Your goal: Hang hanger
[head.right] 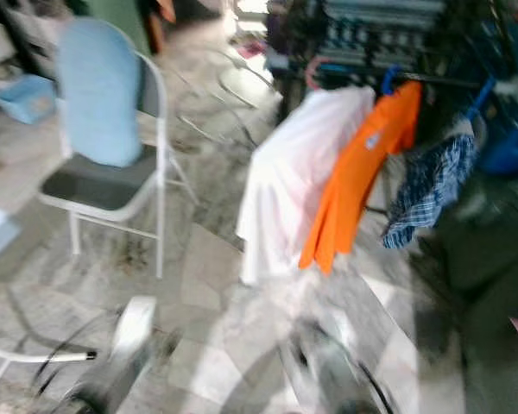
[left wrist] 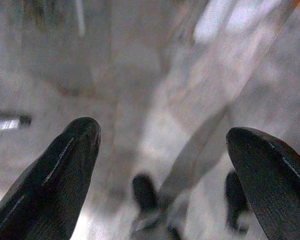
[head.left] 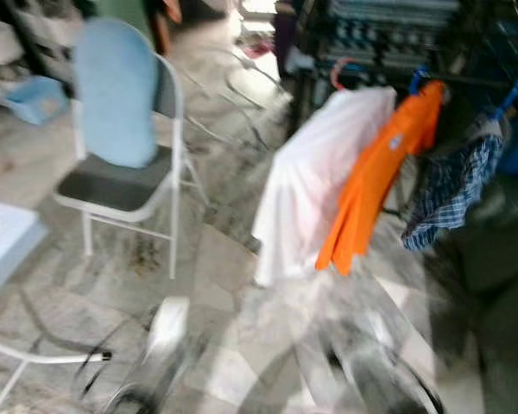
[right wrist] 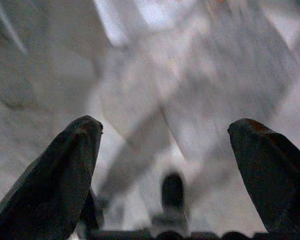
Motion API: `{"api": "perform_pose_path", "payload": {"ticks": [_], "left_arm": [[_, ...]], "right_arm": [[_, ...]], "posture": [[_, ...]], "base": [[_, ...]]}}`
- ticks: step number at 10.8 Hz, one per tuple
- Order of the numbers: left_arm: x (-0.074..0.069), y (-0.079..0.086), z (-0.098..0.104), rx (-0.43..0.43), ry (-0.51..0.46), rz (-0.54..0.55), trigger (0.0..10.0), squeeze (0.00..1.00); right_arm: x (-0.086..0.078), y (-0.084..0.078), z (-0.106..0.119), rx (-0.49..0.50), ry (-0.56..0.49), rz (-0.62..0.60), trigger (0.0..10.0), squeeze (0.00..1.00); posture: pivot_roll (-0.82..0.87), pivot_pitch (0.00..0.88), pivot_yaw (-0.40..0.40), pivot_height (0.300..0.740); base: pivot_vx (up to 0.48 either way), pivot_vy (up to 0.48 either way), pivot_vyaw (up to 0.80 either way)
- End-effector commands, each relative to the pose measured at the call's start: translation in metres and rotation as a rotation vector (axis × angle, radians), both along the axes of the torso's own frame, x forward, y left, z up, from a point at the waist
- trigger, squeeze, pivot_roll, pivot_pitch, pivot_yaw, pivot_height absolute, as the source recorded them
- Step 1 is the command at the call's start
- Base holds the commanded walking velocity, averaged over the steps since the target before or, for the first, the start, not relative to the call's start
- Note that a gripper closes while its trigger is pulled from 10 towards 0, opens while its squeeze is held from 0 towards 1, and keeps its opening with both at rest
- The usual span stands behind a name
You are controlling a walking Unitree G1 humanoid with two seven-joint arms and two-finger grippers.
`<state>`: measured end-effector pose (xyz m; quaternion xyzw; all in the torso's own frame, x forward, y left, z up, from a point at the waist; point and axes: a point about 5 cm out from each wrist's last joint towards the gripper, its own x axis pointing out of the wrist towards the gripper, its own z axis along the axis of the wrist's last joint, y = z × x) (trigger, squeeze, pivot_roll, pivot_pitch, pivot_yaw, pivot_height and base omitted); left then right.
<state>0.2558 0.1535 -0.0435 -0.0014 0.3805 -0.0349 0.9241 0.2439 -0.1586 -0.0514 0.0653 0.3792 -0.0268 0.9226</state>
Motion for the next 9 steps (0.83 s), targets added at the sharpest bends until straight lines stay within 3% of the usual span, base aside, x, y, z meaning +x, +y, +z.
{"api": "perform_pose_path", "payload": {"ticks": [1,3,6,7,9], "left_arm": [[-0.019,0.010,-0.013,0.011,0.072,0.025,10.0,0.00],[-0.029,0.012,-0.019,0.035,0.100,-0.008,10.0,0.00],[-0.022,0.014,-0.015,0.083,0.060,-0.017,10.0,0.00],[-0.008,0.020,-0.004,0.081,-0.014,-0.001,10.0,0.00],[0.029,0.023,0.031,0.080,-0.220,-0.097,10.0,0.00]], "right_arm": [[-0.018,-0.010,-0.012,-0.023,0.068,-0.044,10.0,0.00],[-0.011,-0.004,-0.007,-0.005,0.026,-0.039,10.0,0.00],[-0.005,0.000,-0.003,-0.025,0.004,0.018,10.0,0.00],[0.012,0.001,0.010,0.050,-0.084,0.025,10.0,0.00],[0.043,-0.007,0.039,0.033,-0.235,0.074,10.0,0.00]], "posture": [[0.00,0.038,0.006,0.740],[-0.02,0.049,-0.002,0.740],[0.00,0.055,-0.003,0.740],[0.00,0.060,-0.004,0.740],[-0.01,0.076,-0.005,0.740]], "base": [[0.000,0.000,0.00],[0.000,0.000,0.00],[0.000,0.000,0.00],[0.000,0.000,0.00],[0.000,0.000,0.00]]}}
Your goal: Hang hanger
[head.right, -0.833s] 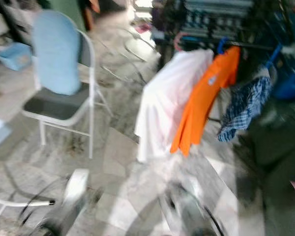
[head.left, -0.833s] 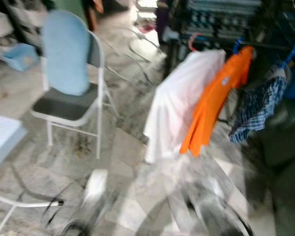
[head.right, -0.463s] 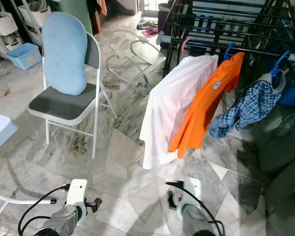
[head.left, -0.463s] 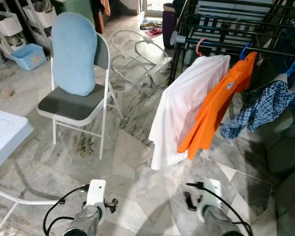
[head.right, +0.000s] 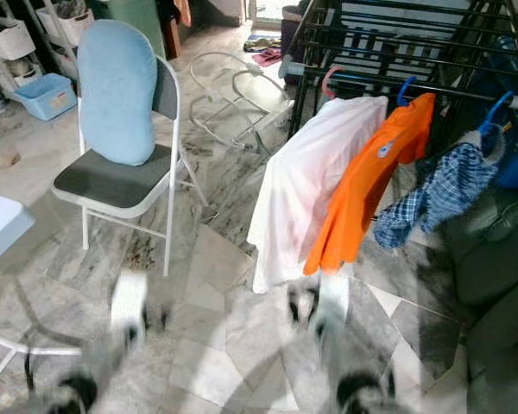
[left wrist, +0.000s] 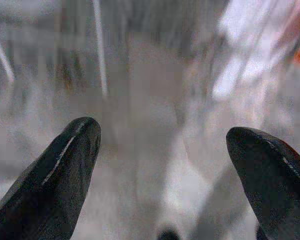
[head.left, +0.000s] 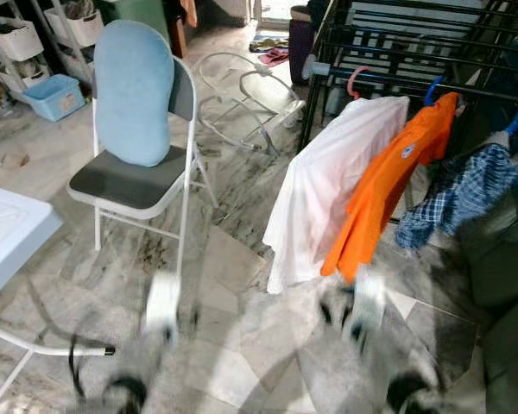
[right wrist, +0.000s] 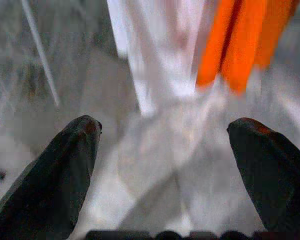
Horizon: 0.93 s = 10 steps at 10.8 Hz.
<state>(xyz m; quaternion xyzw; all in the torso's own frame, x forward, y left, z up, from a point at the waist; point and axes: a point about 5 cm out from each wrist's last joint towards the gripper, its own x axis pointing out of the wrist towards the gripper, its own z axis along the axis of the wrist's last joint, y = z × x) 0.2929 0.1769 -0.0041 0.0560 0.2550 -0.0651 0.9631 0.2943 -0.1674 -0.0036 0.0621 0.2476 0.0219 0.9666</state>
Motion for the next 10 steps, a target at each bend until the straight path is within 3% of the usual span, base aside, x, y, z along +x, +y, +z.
{"api": "perform_pose_path", "payload": {"ticks": [1,2,3,4,5,7,10], "left_arm": [[0.012,0.002,0.017,-0.010,-0.109,-0.034,10.0,0.00],[0.021,0.003,0.039,-0.018,-0.279,-0.041,10.0,0.00],[0.019,0.000,0.055,-0.007,-0.427,-0.053,10.0,0.00],[0.015,-0.002,0.063,-0.019,-0.501,-0.048,10.0,0.00],[0.005,0.001,0.075,-0.056,-0.584,0.006,10.0,0.00],[-0.008,0.000,0.066,-0.130,-0.536,0.016,10.0,0.00],[-0.005,-0.013,0.074,-0.164,-0.536,-0.032,10.0,0.00]], "right_arm": [[0.005,-0.008,0.009,-0.041,-0.073,-0.022,10.0,0.00],[0.008,-0.017,0.029,-0.110,-0.242,-0.078,10.0,0.00],[0.003,-0.020,0.040,-0.074,-0.346,-0.112,10.0,0.00],[-0.002,-0.021,0.044,-0.076,-0.360,-0.118,10.0,0.00],[-0.020,-0.029,0.055,-0.112,-0.422,-0.168,10.0,0.00],[-0.031,-0.037,0.066,-0.160,-0.458,-0.215,10.0,0.00],[-0.024,-0.032,0.079,-0.149,-0.460,-0.207,10.0,0.00]], "posture": [[-0.02,0.088,-0.002,0.740],[-0.03,0.098,0.000,0.740],[-0.04,0.109,-0.002,0.740],[-0.04,0.122,0.002,0.740],[-0.05,0.157,-0.005,0.740],[-0.06,0.169,-0.002,0.740],[-0.06,0.166,0.010,0.740]], "base": [[0.000,0.000,0.00],[0.000,0.000,0.00],[0.000,0.000,0.00],[0.000,0.000,0.00],[0.000,0.000,0.00],[0.000,0.000,0.00],[0.000,0.000,-0.14]]}}
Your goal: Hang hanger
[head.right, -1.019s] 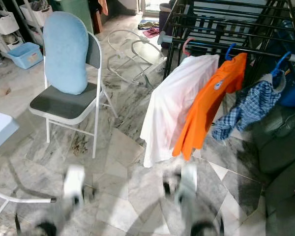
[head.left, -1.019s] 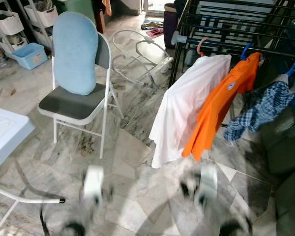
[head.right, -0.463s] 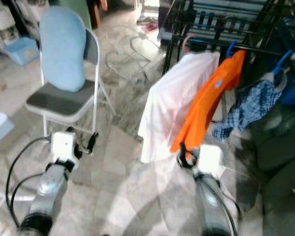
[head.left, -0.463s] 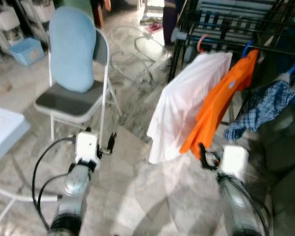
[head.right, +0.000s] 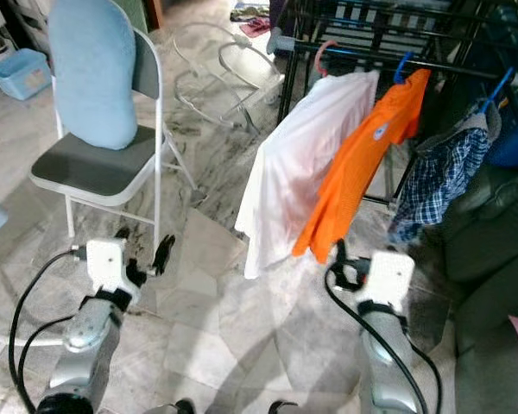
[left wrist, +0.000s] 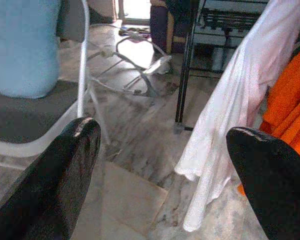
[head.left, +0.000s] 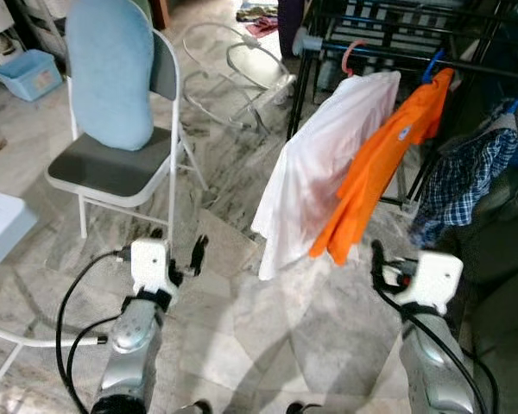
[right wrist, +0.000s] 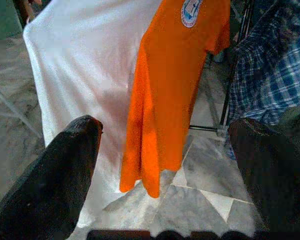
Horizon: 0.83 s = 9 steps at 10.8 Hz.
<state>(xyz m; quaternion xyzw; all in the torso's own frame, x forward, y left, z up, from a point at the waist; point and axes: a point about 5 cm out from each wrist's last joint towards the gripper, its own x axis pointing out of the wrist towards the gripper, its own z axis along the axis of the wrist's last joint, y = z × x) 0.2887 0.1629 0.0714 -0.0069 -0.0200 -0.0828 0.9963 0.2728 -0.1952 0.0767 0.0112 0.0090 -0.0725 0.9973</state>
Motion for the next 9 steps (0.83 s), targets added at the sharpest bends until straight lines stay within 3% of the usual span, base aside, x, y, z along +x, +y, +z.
{"api": "perform_pose_path", "payload": {"ticks": [1,3,9], "left_arm": [[0.003,-0.005,0.006,-0.023,-0.009,-0.036,10.0,0.00],[0.006,-0.018,0.019,-0.076,-0.033,-0.076,10.0,0.00],[0.010,-0.039,0.021,-0.072,-0.016,-0.177,10.0,0.00]], "right_arm": [[-0.001,0.000,0.002,-0.007,0.000,-0.009,10.0,0.00],[-0.003,0.005,0.002,-0.019,0.006,0.010,10.0,0.00],[0.017,0.019,0.023,-0.059,-0.052,0.048,10.0,0.00]], "posture": [[-0.06,0.163,0.008,0.740],[-0.05,0.161,0.006,0.740],[-0.09,0.171,0.012,0.740]], "base": [[0.352,0.000,-0.80],[0.409,0.000,-0.80],[0.384,0.000,0.00]]}}
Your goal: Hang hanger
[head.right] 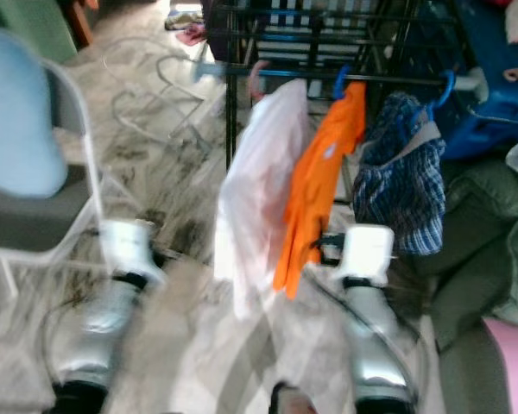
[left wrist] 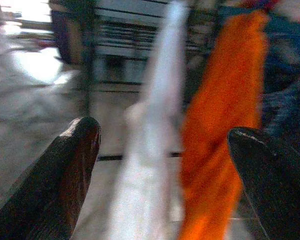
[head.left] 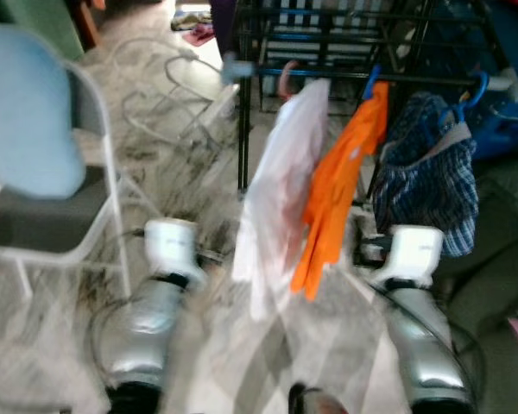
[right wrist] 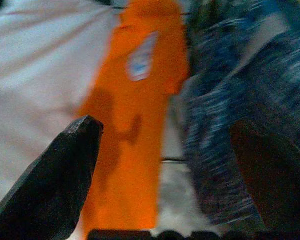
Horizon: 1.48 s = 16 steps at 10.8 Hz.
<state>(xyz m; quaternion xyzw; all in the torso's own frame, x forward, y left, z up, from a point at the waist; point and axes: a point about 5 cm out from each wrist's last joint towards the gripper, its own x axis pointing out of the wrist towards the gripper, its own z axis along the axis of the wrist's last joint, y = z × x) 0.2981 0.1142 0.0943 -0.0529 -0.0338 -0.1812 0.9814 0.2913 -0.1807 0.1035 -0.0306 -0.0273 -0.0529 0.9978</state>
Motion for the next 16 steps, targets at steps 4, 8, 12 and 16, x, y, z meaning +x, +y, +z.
{"api": "perform_pose_path", "payload": {"ticks": [4,8,12,16], "left_arm": [[-0.007,0.001,-0.009,0.044,0.030,-0.015,10.0,0.00],[-0.007,0.003,-0.015,0.059,0.068,-0.001,10.0,0.00],[-0.005,0.000,-0.015,0.045,0.084,-0.028,10.0,0.00],[-0.005,-0.001,-0.016,0.066,0.083,-0.044,10.0,0.00]], "right_arm": [[-0.003,0.005,-0.006,0.001,0.031,0.010,10.0,0.00],[0.000,0.006,0.001,-0.032,-0.013,-0.014,10.0,0.00],[-0.001,-0.001,-0.004,-0.013,0.014,-0.047,10.0,0.00],[0.000,-0.004,-0.001,-0.028,-0.004,-0.071,10.0,0.00]], "posture": [[-0.08,0.172,0.011,0.740],[-0.08,0.164,0.018,0.740],[-0.09,0.150,0.031,0.740],[-0.09,0.143,0.044,0.740]], "base": [[0.200,0.000,0.00],[0.000,0.000,0.00],[0.000,0.000,0.00],[0.000,-0.266,0.00]]}}
